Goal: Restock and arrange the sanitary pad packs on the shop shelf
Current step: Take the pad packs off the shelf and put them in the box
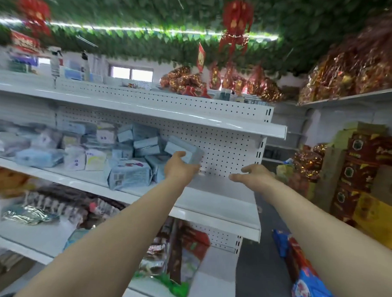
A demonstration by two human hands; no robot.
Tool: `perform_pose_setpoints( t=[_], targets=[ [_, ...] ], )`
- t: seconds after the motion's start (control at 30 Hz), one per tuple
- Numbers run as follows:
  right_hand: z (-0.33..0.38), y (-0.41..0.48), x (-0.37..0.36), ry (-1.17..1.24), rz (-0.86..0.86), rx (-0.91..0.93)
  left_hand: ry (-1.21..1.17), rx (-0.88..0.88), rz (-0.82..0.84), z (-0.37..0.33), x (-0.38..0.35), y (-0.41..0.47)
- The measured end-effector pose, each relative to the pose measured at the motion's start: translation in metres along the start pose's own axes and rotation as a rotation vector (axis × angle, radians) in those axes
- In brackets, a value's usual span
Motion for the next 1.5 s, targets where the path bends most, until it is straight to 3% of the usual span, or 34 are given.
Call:
perform_pose_setpoints(
  t=[0.27, 0.5, 0.67, 0.93, 1.13, 1.33, 1.5],
  targets=[
    [0.046, 0.048, -0.096, 0.171, 0.049, -0.099, 0.038, 0.107, -0.264, 0.056, 0.133, 0.084],
    [0.073, 0.082, -0.139, 0.341, 0.021, -0.199, 0.312, 0.279, -0.409, 0.114, 0.217, 0.139],
    [0.082, 0.103, -0.152, 0.500, -0.052, -0.285, 0.221, 0.530, -0.298, 0.199, 0.227, 0.202],
    [0.087, 0.130, -0.173, 0.513, -0.103, -0.387, -0.074, 0.544, -0.039, 0.289, 0.183, 0.275],
    [0.091, 0.154, -0.182, 0.546, -0.073, -0.360, -0.108, 0.555, 0.018, 0.289, 0.178, 0.262],
    [0.081, 0.169, -0.196, 0.765, -0.111, -0.433, -0.040, 0.578, 0.020, 0.305, 0.180, 0.268],
    [0.068, 0.188, -0.210, 0.880, -0.072, -0.387, -0.046, 0.575, 0.012, 0.300, 0.181, 0.261]
  ],
)
Point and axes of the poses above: each hand's wrist, its own y-axis towards the middle knuckle, its own x-axis out of the back of the hand, z = x × y, the point moved 10 cm from there along y, towards the middle knuckle, and after that the axes turned 2 degrees about x, right-handed, at the moved point
